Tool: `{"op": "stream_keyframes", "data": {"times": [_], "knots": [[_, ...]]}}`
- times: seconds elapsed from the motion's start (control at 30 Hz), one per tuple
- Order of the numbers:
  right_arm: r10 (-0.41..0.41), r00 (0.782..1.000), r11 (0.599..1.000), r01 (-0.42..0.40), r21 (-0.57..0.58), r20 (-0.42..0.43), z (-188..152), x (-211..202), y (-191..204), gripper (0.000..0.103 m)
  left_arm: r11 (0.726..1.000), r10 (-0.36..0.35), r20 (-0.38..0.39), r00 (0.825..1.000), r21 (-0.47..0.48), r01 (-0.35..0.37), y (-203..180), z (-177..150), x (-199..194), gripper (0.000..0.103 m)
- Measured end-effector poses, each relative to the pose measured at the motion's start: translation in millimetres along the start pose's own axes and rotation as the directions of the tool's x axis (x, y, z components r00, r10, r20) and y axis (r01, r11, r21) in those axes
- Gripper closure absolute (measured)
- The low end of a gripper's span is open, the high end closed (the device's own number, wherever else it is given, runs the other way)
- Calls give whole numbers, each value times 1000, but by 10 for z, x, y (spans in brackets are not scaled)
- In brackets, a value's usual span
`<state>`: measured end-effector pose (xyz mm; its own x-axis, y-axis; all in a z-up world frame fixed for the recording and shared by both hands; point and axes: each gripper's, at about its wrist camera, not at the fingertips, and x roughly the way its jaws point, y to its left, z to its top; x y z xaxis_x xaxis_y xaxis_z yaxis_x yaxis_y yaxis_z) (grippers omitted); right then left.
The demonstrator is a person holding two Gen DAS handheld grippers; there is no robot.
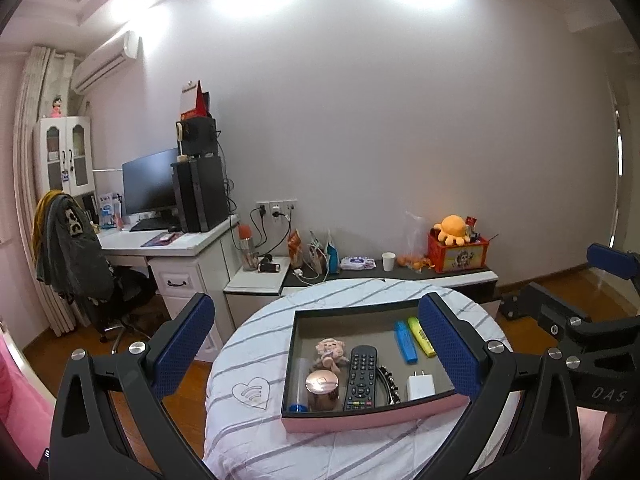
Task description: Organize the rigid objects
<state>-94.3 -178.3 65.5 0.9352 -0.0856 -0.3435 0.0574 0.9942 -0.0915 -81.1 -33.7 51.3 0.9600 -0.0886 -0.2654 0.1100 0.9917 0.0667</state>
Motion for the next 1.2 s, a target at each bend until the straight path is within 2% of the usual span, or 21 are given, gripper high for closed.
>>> {"op": "stream_keyframes", "data": {"times": [0.3, 0.7, 1.2], "knots": [[20, 999, 1000, -20, -4, 28, 76, -6, 74, 0, 1000, 23, 2, 1000, 9, -23, 56, -2, 7, 0], [22, 1000, 1000, -22, -11, 18, 58, 26, 91, 0, 1000, 19, 23, 1000, 21, -19, 53, -1, 3, 0], [29, 1000, 999, -28, -14, 10, 66, 55, 105, 0, 1000, 12, 9, 1000, 14, -13, 77, -5, 52, 0]]}}
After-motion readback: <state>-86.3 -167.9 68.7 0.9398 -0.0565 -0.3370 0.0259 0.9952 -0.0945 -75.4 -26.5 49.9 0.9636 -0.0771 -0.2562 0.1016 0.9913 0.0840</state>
